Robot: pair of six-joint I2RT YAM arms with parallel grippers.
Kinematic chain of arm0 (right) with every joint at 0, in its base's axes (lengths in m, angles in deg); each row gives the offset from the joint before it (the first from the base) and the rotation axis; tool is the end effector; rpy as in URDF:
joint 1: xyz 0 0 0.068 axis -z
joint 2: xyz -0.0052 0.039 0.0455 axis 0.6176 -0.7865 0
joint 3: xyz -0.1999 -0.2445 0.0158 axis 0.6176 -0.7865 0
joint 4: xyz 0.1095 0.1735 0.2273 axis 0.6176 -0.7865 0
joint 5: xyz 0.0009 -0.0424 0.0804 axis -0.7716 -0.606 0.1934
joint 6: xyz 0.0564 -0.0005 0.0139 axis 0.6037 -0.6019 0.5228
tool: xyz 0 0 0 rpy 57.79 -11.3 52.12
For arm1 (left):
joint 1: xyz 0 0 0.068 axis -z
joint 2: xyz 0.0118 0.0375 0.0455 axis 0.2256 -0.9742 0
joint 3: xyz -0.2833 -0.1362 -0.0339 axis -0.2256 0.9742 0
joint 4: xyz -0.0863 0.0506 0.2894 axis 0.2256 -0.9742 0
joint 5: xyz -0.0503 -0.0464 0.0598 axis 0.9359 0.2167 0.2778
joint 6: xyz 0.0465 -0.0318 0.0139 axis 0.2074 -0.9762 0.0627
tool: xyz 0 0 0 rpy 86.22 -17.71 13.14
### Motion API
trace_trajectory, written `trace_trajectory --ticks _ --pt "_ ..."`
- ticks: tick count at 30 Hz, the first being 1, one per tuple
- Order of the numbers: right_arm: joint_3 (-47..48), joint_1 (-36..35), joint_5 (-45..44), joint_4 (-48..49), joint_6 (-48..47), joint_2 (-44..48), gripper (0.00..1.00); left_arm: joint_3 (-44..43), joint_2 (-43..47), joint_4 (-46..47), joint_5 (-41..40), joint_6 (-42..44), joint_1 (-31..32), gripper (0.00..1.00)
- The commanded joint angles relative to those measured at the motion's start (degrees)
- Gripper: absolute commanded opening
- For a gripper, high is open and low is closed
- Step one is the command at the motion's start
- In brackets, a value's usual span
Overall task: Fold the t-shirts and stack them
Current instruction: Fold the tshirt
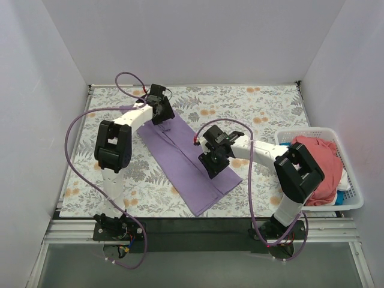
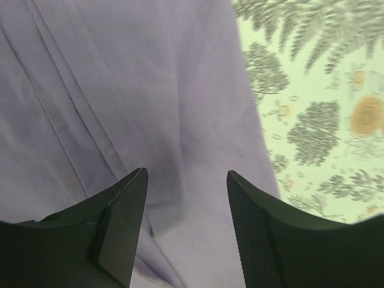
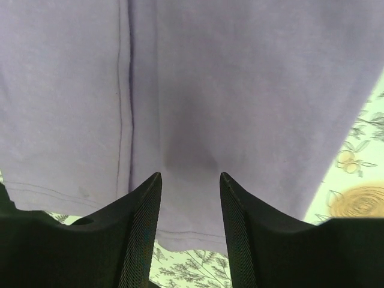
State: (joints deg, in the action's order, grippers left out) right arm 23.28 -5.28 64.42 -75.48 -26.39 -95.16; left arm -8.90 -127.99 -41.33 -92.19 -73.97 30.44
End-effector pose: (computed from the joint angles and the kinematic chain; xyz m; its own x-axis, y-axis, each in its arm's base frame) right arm 0.2741 0.2659 0.1988 -0.6760 -0.6394 -0.3664 -0.7133 0.6926 0.1072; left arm 0.5143 -0.1566 0.2053 -0.4631 -0.8484 -0.2567 -0.6660 0.5241 -0.5308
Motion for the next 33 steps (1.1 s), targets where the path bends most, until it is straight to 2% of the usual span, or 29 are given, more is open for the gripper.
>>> trace_trajectory --ticks 1,6,9,13,15,16,20,25,27,28,30,33 --pt "-2.08 -0.35 4.81 2.13 1.3 -1.23 0.5 -1.49 -4.07 -0.96 -1.1 -0.83 -0.53 0.54" --pt "-4.63 -2.63 10.96 3.54 5.34 -1.06 0.49 -6.77 -10.23 -3.34 -0.4 -0.66 -0.53 0.53" --pt "-4.11 -7.28 14.99 5.38 8.41 -2.72 0.49 -9.57 -12.68 -3.34 1.88 -0.31 -0.27 0.53" --pt "3.24 -15.36 17.47 6.09 10.01 -7.99 0.49 -14.23 -15.94 -3.43 5.05 0.57 0.17 0.53" --pt "6.34 -16.87 17.56 5.65 9.83 -10.89 0.49 -16.35 -17.53 -3.69 5.93 0.75 0.26 0.53" --pt "7.31 -17.4 17.73 5.56 9.83 -11.25 0.5 -17.66 -17.79 -3.78 9.41 0.84 0.34 0.53" --pt "9.6 -17.14 16.51 5.04 9.39 -9.86 0.5 -17.41 -14.56 -2.91 13.31 1.8 1.13 0.61" --pt "11.53 -11.98 13.43 5.47 10.71 -5.02 0.51 -12.76 -4.72 2.1 14.99 0.14 1.31 0.77" --pt "12.32 -8.98 13.42 8.1 12.55 -2.65 0.53 -11.09 0.56 3.59 11.05 -0.92 0.79 0.8" --pt "12.33 -5.14 14.12 9.59 13.6 -1.51 0.55 -10.65 2.23 3.69 8.68 -1.27 0.44 0.81" --pt "12.41 -0.99 17.9 15.74 18.08 -0.97 0.57 -8.55 6.62 3.43 1.74 -2.67 -1.4 0.81" --pt "13.73 4.82 18.09 23.72 22.82 -2.19 0.6 -3.55 11.81 2.46 -4.06 -3.82 -4.12 0.81"
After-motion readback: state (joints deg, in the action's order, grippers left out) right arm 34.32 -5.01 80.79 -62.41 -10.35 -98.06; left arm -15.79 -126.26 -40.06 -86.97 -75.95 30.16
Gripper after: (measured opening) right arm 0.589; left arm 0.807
